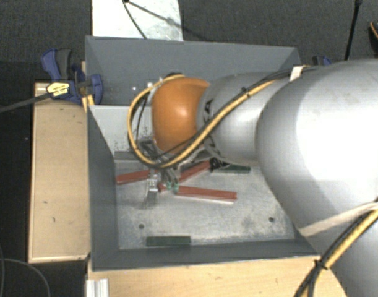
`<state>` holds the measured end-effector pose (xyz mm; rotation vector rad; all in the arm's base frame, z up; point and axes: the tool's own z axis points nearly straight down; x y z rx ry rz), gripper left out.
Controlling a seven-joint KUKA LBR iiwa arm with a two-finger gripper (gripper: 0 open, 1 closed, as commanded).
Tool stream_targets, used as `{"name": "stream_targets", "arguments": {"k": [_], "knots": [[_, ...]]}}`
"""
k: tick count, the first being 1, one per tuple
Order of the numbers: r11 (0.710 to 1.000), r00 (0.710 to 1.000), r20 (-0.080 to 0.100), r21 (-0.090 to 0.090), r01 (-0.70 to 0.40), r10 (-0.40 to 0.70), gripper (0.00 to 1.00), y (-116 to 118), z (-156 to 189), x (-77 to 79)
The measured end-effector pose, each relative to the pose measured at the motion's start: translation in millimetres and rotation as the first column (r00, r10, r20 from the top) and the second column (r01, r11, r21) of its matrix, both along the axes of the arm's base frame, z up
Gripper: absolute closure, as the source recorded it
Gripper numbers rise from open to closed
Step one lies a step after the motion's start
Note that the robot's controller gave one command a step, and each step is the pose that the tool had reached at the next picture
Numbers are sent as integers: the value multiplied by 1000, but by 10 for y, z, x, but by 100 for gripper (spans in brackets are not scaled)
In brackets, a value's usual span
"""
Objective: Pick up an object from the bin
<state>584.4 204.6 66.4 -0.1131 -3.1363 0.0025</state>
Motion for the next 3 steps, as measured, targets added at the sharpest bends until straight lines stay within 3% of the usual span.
{"name": "stream_targets", "arguments": {"k": [1,2,3], "knots": [[999,999,8,4,53,-53,0,-122,44,83],[999,999,3,2,53,-53,0,-208,42,64],[999,999,8,5,40,-40,0,-97,44,84]]}}
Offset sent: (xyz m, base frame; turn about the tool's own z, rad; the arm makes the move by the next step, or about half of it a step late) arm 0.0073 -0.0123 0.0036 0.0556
